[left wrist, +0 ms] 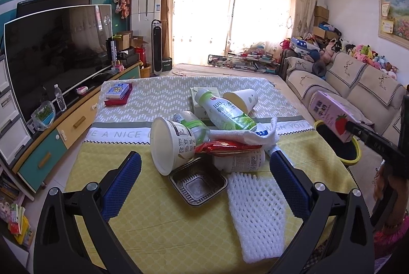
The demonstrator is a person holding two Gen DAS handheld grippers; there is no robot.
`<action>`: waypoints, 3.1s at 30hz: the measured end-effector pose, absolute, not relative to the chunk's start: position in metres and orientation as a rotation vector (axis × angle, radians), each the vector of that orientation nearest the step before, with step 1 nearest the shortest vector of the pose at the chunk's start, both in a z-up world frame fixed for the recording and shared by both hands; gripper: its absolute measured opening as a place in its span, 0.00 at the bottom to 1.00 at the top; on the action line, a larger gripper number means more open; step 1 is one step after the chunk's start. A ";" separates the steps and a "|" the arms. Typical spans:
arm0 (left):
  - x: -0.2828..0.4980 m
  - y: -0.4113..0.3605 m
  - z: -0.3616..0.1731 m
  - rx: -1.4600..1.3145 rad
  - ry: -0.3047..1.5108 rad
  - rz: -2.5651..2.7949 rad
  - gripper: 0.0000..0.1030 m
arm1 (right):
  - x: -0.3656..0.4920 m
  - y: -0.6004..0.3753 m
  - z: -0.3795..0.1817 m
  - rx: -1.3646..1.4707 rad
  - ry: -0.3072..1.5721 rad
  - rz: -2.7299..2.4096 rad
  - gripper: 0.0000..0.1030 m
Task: Collect trash
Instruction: 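Carry the pink carton to the yellow-rimmed bin and release it, then grasp the white foam fruit net with the left gripper, then carry the foam net over the bin and release it inside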
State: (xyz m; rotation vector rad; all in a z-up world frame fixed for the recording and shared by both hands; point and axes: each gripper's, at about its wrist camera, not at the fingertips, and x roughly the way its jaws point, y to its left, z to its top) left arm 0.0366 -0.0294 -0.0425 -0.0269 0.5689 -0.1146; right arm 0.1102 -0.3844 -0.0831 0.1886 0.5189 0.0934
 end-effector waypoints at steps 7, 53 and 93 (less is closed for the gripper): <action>0.041 -0.046 -0.049 -0.022 0.599 -0.186 0.96 | 0.145 -0.472 -0.118 0.231 0.614 -0.213 0.37; 0.069 -0.113 -0.139 0.076 0.918 -0.297 0.29 | 0.136 -0.474 -0.121 0.235 0.576 -0.239 0.56; 0.229 -0.498 -0.129 0.315 0.809 -0.810 0.71 | 0.076 -0.604 -0.118 0.372 0.486 -0.496 0.56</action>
